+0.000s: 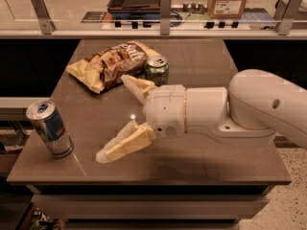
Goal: Knock redbull can over
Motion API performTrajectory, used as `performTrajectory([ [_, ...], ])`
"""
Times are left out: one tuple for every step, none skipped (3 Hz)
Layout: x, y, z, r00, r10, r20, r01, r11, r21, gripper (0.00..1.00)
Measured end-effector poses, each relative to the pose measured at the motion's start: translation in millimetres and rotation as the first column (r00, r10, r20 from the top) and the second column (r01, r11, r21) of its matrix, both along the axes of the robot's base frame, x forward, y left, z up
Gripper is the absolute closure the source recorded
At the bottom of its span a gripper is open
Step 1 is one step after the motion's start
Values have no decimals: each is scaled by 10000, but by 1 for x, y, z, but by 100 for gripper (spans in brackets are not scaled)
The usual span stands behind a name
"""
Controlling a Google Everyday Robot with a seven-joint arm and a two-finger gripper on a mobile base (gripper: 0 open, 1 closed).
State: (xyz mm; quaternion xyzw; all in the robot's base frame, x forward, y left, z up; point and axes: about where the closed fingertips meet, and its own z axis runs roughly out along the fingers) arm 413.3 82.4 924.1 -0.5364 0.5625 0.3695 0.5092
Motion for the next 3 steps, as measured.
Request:
performTrajectory([
  [7,24,-12,9998,180,-99,-174,9980,606,0],
  [9,46,-21,9999,125,-106,-115,9962,862,0],
  [10,68,-28,9994,-347,-73,351,9979,542,0],
])
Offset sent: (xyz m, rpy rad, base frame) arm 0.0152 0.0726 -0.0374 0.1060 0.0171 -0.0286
